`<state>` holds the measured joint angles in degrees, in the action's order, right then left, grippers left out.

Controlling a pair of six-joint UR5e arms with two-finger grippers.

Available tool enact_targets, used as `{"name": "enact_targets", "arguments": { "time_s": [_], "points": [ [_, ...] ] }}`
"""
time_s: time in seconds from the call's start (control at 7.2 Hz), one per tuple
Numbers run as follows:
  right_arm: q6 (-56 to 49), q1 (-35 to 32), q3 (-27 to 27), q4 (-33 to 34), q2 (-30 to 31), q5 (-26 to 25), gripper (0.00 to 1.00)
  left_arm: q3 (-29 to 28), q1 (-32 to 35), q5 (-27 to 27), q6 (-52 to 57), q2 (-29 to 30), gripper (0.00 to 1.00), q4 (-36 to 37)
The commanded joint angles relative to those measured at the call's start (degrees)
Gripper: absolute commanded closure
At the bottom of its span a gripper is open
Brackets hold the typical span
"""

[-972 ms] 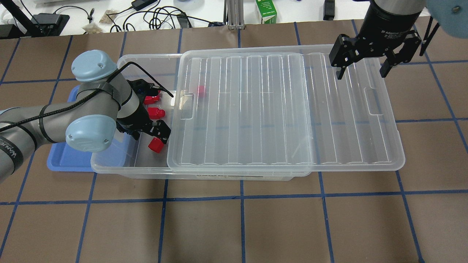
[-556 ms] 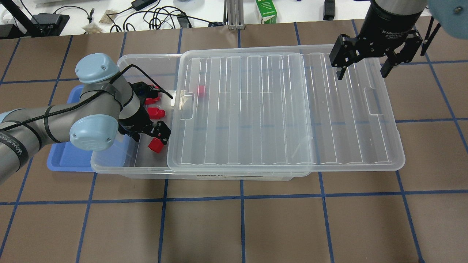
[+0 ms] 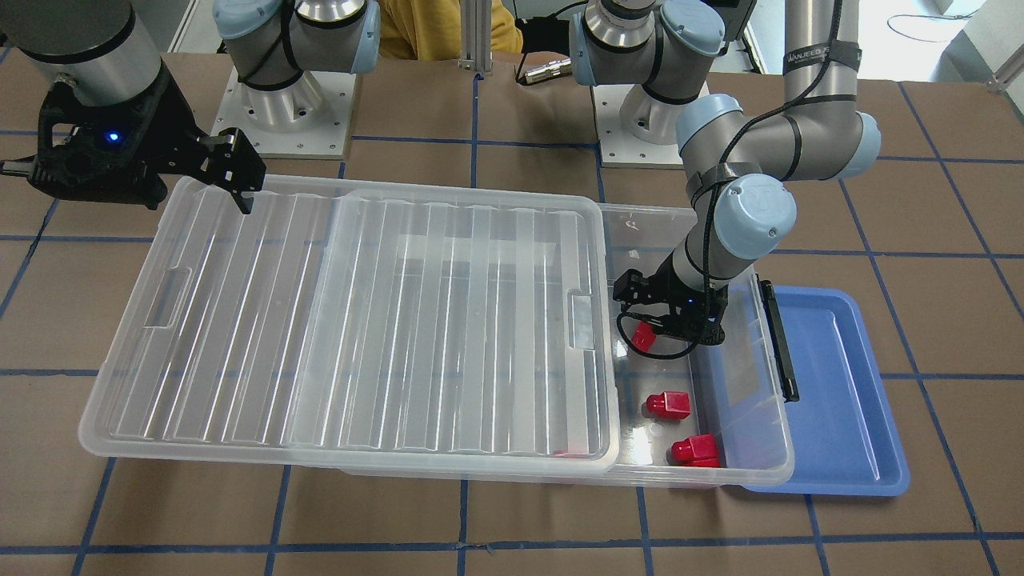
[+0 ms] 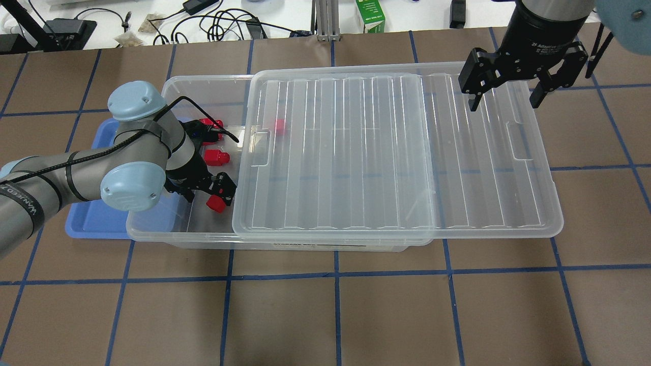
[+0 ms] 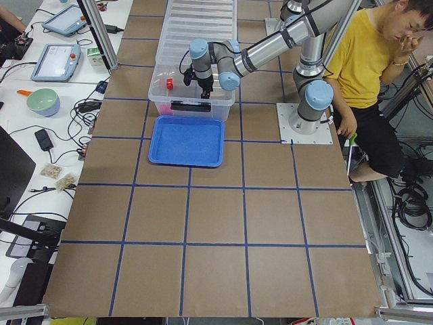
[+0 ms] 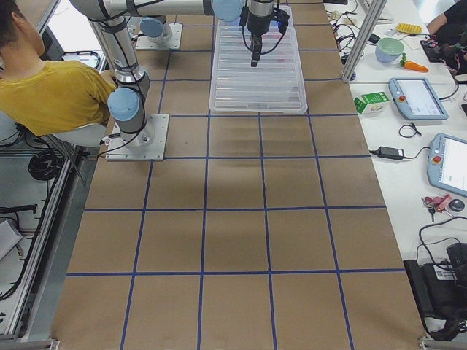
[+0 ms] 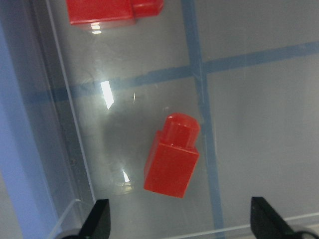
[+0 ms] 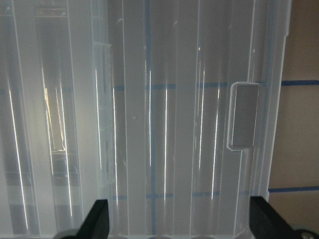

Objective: Place red block in blue tray from box

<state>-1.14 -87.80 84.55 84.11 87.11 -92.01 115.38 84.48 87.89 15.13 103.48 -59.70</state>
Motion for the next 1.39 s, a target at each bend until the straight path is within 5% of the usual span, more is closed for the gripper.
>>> {"name": "enact_targets", "arguments": {
  "time_s": [0.0,0.56,0.69,0.97,1.25],
  "points": [
    [0.0,0.0,0.1,0.0,0.0,0.0,0.0,0.1,0.0,0.1,0.0,1.7,0.0,1.1],
    [-0.1,0.0,0.9,0.1,0.3,-0.2,0.0,1.9,-0.1,0.4,0.0,3.1,0.03,4.3],
    [-0.1,0.0,0.9,0.1,0.3,-0.2,0.0,1.8,0.0,0.4,0.0,3.4,0.2,4.4],
    [-0.1,0.0,0.8,0.1,0.3,-0.2,0.0,1.5,0.0,0.4,0.3,3.4,0.79,4.8],
    [-0.1,0.0,0.8,0.2,0.3,-0.1,0.0,1.3,0.0,0.5,0.8,1.9,1.0,6.8]
  ]
}}
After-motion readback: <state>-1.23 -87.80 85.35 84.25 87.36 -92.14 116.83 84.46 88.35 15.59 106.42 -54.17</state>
